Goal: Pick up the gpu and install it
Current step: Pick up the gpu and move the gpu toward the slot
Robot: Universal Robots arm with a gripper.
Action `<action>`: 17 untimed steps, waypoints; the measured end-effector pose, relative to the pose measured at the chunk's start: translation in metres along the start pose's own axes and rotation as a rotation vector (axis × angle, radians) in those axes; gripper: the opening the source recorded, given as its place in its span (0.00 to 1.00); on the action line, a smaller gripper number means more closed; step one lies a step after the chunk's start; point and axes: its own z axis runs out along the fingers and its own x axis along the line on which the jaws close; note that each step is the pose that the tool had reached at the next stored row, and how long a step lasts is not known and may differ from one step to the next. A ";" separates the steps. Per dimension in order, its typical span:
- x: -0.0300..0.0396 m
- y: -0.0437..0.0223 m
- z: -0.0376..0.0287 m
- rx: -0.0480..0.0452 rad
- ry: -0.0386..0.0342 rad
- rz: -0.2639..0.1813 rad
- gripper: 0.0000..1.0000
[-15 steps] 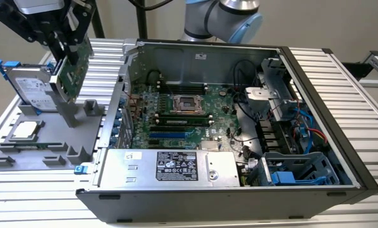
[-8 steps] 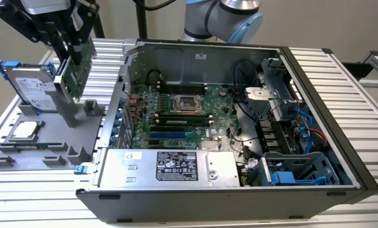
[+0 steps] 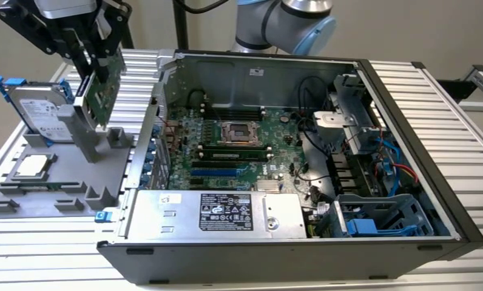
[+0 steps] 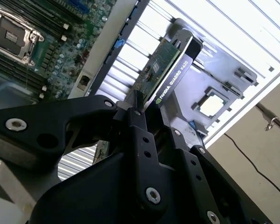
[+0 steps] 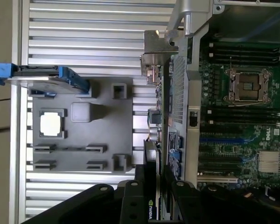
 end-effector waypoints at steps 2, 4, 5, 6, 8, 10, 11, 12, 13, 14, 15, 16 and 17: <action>-0.0014 0.0000 0.0001 -0.0001 -0.0001 0.000 0.00; -0.0034 -0.0001 0.0001 -0.0001 0.0000 -0.001 0.00; -0.0041 -0.0001 0.0001 -0.0001 0.0000 -0.001 0.00; -0.0048 -0.0001 0.0001 -0.0001 0.0000 -0.002 0.00; -0.0060 -0.0001 0.0002 -0.0001 0.0000 -0.002 0.00; -0.0071 -0.0001 0.0001 -0.0001 0.0000 -0.002 0.00; -0.0078 -0.0001 0.0002 -0.0001 0.0000 -0.003 0.00; -0.0083 -0.0001 0.0002 -0.0001 0.0001 -0.003 0.00; -0.0089 -0.0002 0.0002 -0.0001 0.0001 -0.003 0.00; -0.0094 -0.0002 0.0002 -0.0002 0.0000 -0.003 0.00; -0.0100 -0.0002 0.0002 -0.0001 0.0001 -0.003 0.00; -0.0105 -0.0002 0.0002 -0.0001 0.0001 -0.003 0.00; -0.0111 -0.0002 0.0002 -0.0001 0.0001 -0.004 0.00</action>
